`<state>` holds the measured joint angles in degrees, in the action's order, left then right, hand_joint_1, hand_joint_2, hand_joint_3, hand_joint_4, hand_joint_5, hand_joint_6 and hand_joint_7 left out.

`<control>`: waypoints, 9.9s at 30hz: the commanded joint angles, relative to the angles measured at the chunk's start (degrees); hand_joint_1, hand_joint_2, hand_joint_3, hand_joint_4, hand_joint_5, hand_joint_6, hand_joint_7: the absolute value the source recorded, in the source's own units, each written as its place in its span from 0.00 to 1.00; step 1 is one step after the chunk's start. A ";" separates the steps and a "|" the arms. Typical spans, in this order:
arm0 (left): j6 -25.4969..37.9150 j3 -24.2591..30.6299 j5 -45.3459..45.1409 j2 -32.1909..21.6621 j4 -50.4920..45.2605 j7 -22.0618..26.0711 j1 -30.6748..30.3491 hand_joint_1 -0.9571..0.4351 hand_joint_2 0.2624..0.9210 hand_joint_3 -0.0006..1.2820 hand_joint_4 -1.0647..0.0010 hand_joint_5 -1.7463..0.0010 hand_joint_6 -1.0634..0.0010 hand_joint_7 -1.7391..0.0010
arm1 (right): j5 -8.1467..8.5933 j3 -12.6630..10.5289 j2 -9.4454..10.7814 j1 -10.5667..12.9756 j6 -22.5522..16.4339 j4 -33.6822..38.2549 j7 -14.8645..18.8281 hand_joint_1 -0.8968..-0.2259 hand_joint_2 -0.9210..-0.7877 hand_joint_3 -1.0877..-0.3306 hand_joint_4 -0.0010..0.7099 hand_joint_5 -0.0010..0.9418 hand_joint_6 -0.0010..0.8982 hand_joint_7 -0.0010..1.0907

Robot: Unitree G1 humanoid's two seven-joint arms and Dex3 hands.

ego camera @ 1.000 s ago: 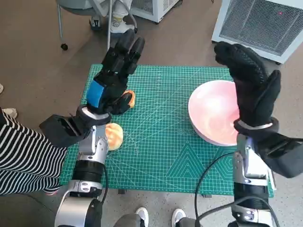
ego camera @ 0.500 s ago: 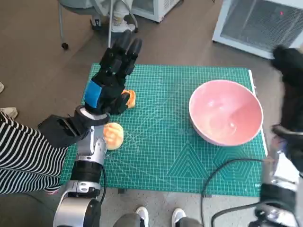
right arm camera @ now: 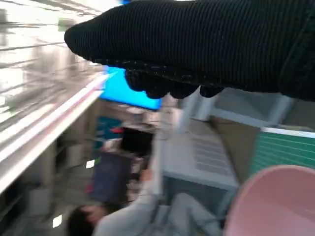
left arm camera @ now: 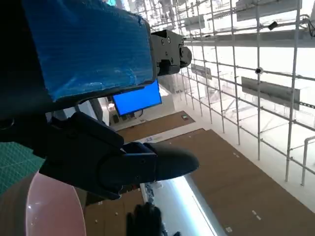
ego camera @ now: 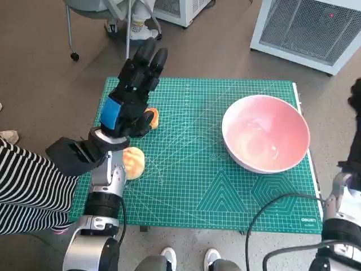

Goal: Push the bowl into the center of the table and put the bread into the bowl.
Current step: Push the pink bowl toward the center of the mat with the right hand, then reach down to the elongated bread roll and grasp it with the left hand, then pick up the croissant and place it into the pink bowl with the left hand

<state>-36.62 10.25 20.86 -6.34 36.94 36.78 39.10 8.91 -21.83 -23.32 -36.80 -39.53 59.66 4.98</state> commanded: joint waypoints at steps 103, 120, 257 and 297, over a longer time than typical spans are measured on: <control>1.64 -2.42 -1.86 -0.45 -6.88 -4.69 -1.19 0.17 1.00 0.40 0.94 1.00 0.99 0.89 | 0.76 11.40 15.11 -2.39 -0.91 -24.99 17.04 0.29 0.00 0.45 0.24 0.02 0.24 0.19; 3.82 -2.56 0.56 -0.74 -9.11 -1.20 0.53 0.18 1.00 0.40 0.94 1.00 1.00 0.88 | 4.90 15.54 15.26 3.89 7.90 -42.44 17.40 0.23 0.00 0.48 0.25 0.00 0.17 0.32; 34.17 -40.93 -61.51 -11.57 42.26 -25.66 24.39 0.62 0.87 0.01 0.37 0.90 0.41 0.95 | 3.23 12.96 13.67 12.98 10.77 -52.34 12.21 0.32 0.00 0.49 0.29 0.00 0.12 0.38; 26.67 -34.43 -56.41 -16.30 38.37 -33.55 31.21 0.69 1.00 0.07 0.38 0.32 0.44 0.31 | 4.86 13.53 14.05 13.06 11.01 -51.06 12.87 0.32 0.00 0.48 0.28 0.00 0.14 0.38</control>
<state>-7.99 -26.03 -37.32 -21.51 77.36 5.28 66.86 13.34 -8.54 -9.01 -24.71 -29.38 7.76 17.23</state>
